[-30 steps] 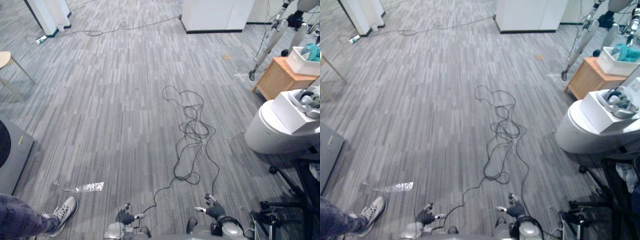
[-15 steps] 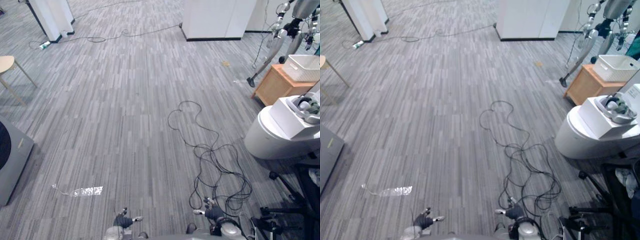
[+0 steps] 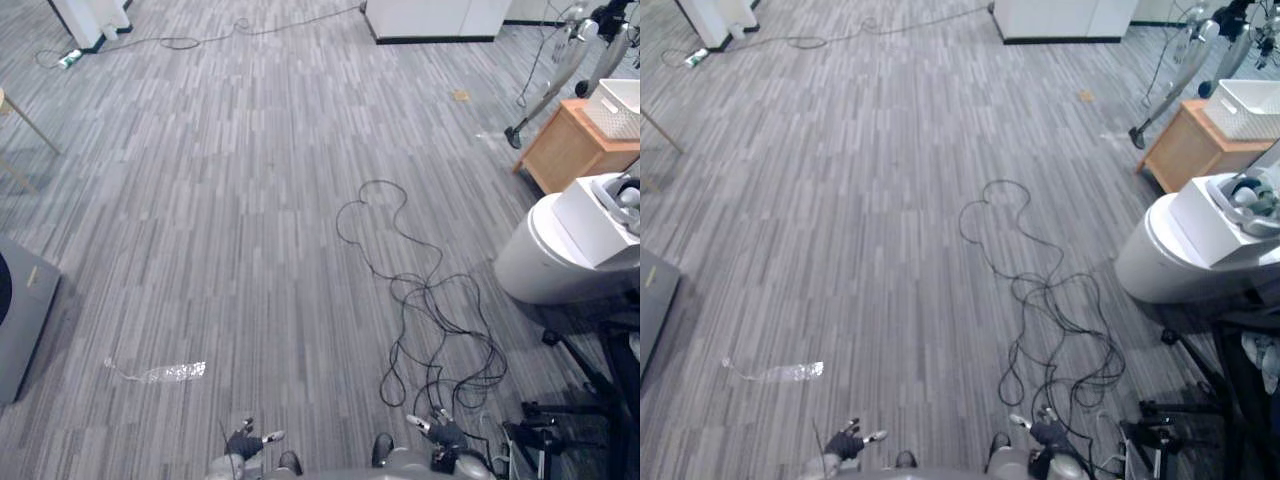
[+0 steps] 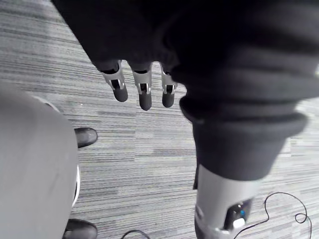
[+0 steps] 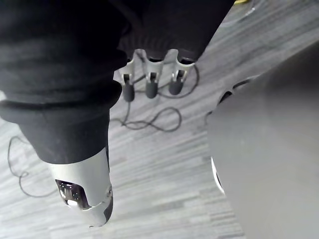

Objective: Organize washtable

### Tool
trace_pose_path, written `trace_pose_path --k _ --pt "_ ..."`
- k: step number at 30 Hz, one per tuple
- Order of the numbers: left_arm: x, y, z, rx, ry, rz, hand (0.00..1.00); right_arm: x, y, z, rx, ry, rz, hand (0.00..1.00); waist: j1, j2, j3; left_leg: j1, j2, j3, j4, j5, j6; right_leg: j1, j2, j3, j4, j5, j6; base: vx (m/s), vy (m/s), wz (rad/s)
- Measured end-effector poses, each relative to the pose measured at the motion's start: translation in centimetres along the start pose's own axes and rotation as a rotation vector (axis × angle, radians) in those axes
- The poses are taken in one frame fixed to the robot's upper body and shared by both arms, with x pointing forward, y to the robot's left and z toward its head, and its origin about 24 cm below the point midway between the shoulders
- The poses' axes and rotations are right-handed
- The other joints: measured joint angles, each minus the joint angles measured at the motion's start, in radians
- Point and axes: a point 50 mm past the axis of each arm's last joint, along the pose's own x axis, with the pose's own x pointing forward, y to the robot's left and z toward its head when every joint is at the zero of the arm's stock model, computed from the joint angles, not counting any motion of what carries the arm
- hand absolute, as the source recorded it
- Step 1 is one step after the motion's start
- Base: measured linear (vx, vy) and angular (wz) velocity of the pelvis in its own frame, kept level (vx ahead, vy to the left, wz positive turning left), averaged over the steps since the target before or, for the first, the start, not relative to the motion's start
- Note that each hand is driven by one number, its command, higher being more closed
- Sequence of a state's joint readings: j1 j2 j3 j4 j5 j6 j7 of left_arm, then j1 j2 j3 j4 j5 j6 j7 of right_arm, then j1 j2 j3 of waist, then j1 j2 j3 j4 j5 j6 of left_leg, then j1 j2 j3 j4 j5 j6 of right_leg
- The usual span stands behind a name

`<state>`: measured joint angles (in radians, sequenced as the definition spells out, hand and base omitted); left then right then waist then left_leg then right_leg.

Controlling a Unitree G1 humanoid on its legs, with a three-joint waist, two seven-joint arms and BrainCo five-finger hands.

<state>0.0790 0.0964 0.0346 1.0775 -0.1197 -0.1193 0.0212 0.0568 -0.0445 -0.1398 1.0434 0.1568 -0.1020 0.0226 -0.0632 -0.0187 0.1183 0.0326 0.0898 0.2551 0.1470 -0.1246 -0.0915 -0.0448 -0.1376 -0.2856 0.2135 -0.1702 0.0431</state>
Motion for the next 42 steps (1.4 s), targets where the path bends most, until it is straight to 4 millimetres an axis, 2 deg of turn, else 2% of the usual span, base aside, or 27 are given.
trace_pose_path --k 1,2,3,6,8,9,10,11,13,14,15,16,17,18,20,21,23,25,27,30,31,32,34,37,39,41,42 --pt "0.1 0.1 0.4 -0.005 -0.013 0.003 0.0 0.0 0.2 -0.2 0.002 0.006 0.005 0.0 0.003 -0.022 0.007 -0.063 0.011 -0.005 0.172 -0.007 -0.012 0.02 -0.015 0.017 0.015 -0.019 -0.006 0.18 -0.102 0.11" --pt "0.1 0.2 0.6 -0.015 -0.024 0.008 0.0 0.0 0.2 -0.2 0.003 0.005 0.005 0.0 0.008 -0.026 0.014 -0.1 0.022 -0.003 0.276 -0.007 -0.013 0.04 -0.019 0.022 0.01 -0.026 -0.013 0.26 -0.108 -0.02" --pt "0.3 0.2 1.4 -0.048 -0.055 0.011 0.0 0.0 -0.1 -0.1 -0.003 0.004 -0.003 0.0 0.031 -0.015 0.041 -0.171 0.06 0.001 0.447 -0.067 -0.027 0.092 -0.016 0.025 -0.002 -0.042 -0.031 0.21 -0.05 -0.1" --pt "0.3 -0.3 1.6 -0.068 -0.068 0.0 0.0 0.1 -0.8 0.6 -0.013 -0.012 -0.02 0.0 0.03 0.016 0.049 -0.27 0.06 0.037 0.447 -0.116 0.004 0.145 -0.013 0.032 -0.024 -0.084 -0.022 0.2 0.029 -0.15" --pt "0.3 -0.5 1.9 -0.095 -0.094 0.001 0.0 0.1 -0.9 0.5 -0.03 -0.005 -0.021 0.0 0.048 0.023 0.05 -0.354 0.02 0.031 0.278 -0.081 -0.005 0.163 -0.017 0.056 -0.045 -0.107 0.006 0.28 0.14 -0.46" --pt "0.3 -0.4 2.1 -0.108 -0.104 0.002 0.0 0.1 -0.8 0.3 -0.031 0.001 -0.022 0.0 0.061 0.025 0.05 -0.377 0.002 0.015 0.201 0.004 0.02 0.18 -0.017 0.079 -0.058 -0.116 0.018 0.36 0.221 -0.82" --pt "0.3 -0.3 2.3 -0.107 -0.11 0.004 0.0 0.1 -0.7 0.0 -0.033 0.011 -0.02 0.0 0.084 0.016 0.041 -0.362 -0.024 0.017 0.176 0.057 0.083 0.2 -0.025 0.121 -0.099 -0.117 0.022 0.55 0.206 -0.7" --pt "0.3 -0.4 2.5 -0.111 -0.116 0.005 0.0 0.1 -0.1 -0.2 -0.052 0.022 -0.005 0.0 0.073 -0.009 0.026 -0.373 -0.032 0.031 0.211 0.032 0.098 0.2 -0.032 0.159 -0.128 -0.077 0.013 0.49 0.154 -0.51" --pt "0.3 0.7 2.9 -0.191 -0.14 0.052 0.0 0.2 0.4 0.0 -0.068 0.019 0.006 0.0 0.089 -0.012 0.044 -0.423 0.02 0.057 0.408 -0.014 0.146 0.209 -0.033 0.244 -0.097 -0.009 0.039 0.43 0.202 -0.32" --pt "0.2 1.3 2.8 -0.235 -0.146 0.082 0.0 0.0 0.2 -0.5 -0.073 0.031 -0.002 0.0 0.087 -0.033 0.034 -0.434 -0.014 0.043 0.43 -0.045 0.131 0.198 -0.048 0.29 -0.002 -0.017 0.055 0.42 0.306 -0.39" --pt "0.1 1.1 2.1 -0.238 -0.128 0.083 0.0 -0.1 -0.2 -0.9 -0.079 0.039 -0.012 0.0 0.088 -0.02 0.017 -0.4 -0.037 0.035 0.328 -0.037 0.135 0.17 -0.045 0.306 0.088 -0.026 0.078 0.35 0.317 -0.17" --pt "-0.1 1.3 1.2 -0.228 -0.101 0.086 0.0 -0.2 -0.7 -0.9 -0.073 0.035 -0.024 0.0 0.069 -0.033 0.018 -0.342 -0.071 0.035 0.286 -0.08 0.176 0.1 -0.062 0.361 0.322 -0.03 0.146 0.34 0.213 0.15" --pt "0.0 1.6 1.2 -0.201 -0.084 0.092 0.0 -0.1 -0.3 -0.4 -0.055 0.012 -0.017 0.0 0.049 -0.051 0.03 -0.271 -0.126 0.016 0.234 -0.112 0.169 0.005 -0.08 0.409 0.564 0.042 0.222 0.37 0.181 0.39" --pt "0.0 1.6 1.1 -0.198 -0.076 0.093 0.0 -0.1 -0.2 -0.3 -0.05 0.008 -0.016 0.0 0.043 -0.053 0.033 -0.235 -0.141 0.006 0.211 -0.116 0.17 -0.038 -0.076 0.412 0.668 0.039 0.216 0.44 0.115 0.46" --pt "0.2 0.9 1.2 -0.196 -0.055 0.081 0.0 0.0 -0.4 0.4 -0.059 -0.022 -0.018 0.0 0.042 -0.033 0.062 -0.088 -0.153 -0.018 0.14 -0.134 0.183 -0.125 -0.048 0.351 0.822 -0.034 0.098 0.48 0.112 0.3" --pt "0.2 0.4 1.0 -0.171 -0.043 0.061 0.0 0.0 -0.3 1.0 -0.061 -0.048 -0.013 0.0 0.029 -0.026 0.068 0.012 -0.148 -0.038 0.088 -0.143 0.189 -0.185 -0.019 0.286 0.804 -0.099 0.039 0.49 0.086 0.39" --pt "0.4 0.1 1.4 -0.152 -0.049 0.048 0.0 0.0 -0.2 1.3 -0.057 -0.065 -0.01 0.0 0.021 -0.024 0.068 0.083 -0.137 -0.067 0.049 -0.155 0.194 -0.261 0.03 0.238 0.696 -0.133 0.007 0.58 0.01 0.62" --pt "0.6 -1.3 2.3 -0.116 -0.068 0.004 0.0 0.0 -0.6 1.7 -0.051 -0.081 -0.011 0.0 0.004 -0.019 0.067 0.146 -0.119 -0.131 -0.008 -0.165 0.178 -0.329 0.097 0.236 0.391 -0.093 0.01 0.52 -0.047 0.97" --pt "0.6 -2.4 2.2 -0.089 -0.066 -0.035 0.0 -0.2 -1.0 0.5 -0.045 -0.044 -0.023 0.0 -0.019 -0.027 0.063 0.212 -0.121 -0.211 -0.031 -0.185 0.13 -0.324 0.135 0.272 0.244 0.118 -0.063 0.62 -0.092 1.08" --pt "0.6 -4.4 3.3 -0.09 -0.102 -0.094 0.0 -0.4 -2.2 0.4 -0.052 -0.031 -0.052 0.0 -0.008 0.005 0.058 0.082 -0.064 -0.185 0.351 -0.147 0.023 -0.251 0.131 0.225 0.266 0.016 -0.088 0.74 -0.113 0.48" --pt "0.5 -4.8 3.2 -0.113 -0.101 -0.098 0.0 -0.5 -2.5 0.7 -0.056 -0.044 -0.061 0.0 -0.002 0.028 0.072 -0.029 -0.008 -0.157 0.617 -0.07 -0.047 -0.169 0.147 0.226 0.219 -0.006 -0.103 0.81 -0.099 -0.03" --pt "0.4 -4.9 3.5 -0.136 -0.12 -0.095 0.0 -0.5 -2.7 0.8 -0.057 -0.047 -0.071 0.0 0.0 0.043 0.081 -0.089 0.054 -0.113 0.802 -0.082 -0.029 -0.078 0.172 0.233 0.178 -0.022 -0.122 0.8 -0.081 -0.18" --pt "0.3 -4.6 4.2 -0.136 -0.16 -0.093 0.0 -0.5 -2.2 0.6 -0.057 -0.042 -0.066 0.0 0.027 0.029 0.083 -0.156 0.094 -0.059 0.89 -0.105 0.01 0.047 0.181 0.268 0.117 -0.038 -0.146 0.64 -0.026 -0.46" --pt "0.1 -4.3 5.2 -0.16 -0.23 -0.087 0.0 -0.2 -0.4 1.4 -0.049 -0.067 -0.021 0.0 0.074 0.016 0.078 -0.325 0.09 -0.018 0.724 -0.131 0.05 0.156 0.159 0.342 0.004 -0.05 -0.139 0.48 0.074 -0.7" --pt "0.0 -4.3 5.6 -0.16 -0.252 -0.088 0.0 0.1 0.5 1.5 -0.043 -0.062 -0.002 0.0 0.081 0.02 0.076 -0.397 0.04 -0.04 0.473 -0.112 0.034 0.206 0.122 0.373 -0.048 -0.065 -0.12 0.47 0.19 -0.6" --pt "-0.1 -4.5 5.0 -0.145 -0.237 -0.099 0.0 0.2 0.5 1.6 -0.067 -0.056 0.003 0.0 0.085 0.063 0.066 -0.413 0.034 -0.059 0.159 -0.026 -0.026 0.269 0.12 0.402 -0.113 -0.073 -0.118 0.48 0.272 -0.51" --pt "-0.1 -4.5 4.9 -0.13 -0.233 -0.103 0.0 0.3 0.3 1.4 -0.083 -0.038 0.002 0.0 0.094 0.074 0.065 -0.428 0.049 -0.055 0.175 0.085 -0.002 0.311 0.119 0.426 -0.138 -0.092 -0.113 0.56 0.367 -0.47"
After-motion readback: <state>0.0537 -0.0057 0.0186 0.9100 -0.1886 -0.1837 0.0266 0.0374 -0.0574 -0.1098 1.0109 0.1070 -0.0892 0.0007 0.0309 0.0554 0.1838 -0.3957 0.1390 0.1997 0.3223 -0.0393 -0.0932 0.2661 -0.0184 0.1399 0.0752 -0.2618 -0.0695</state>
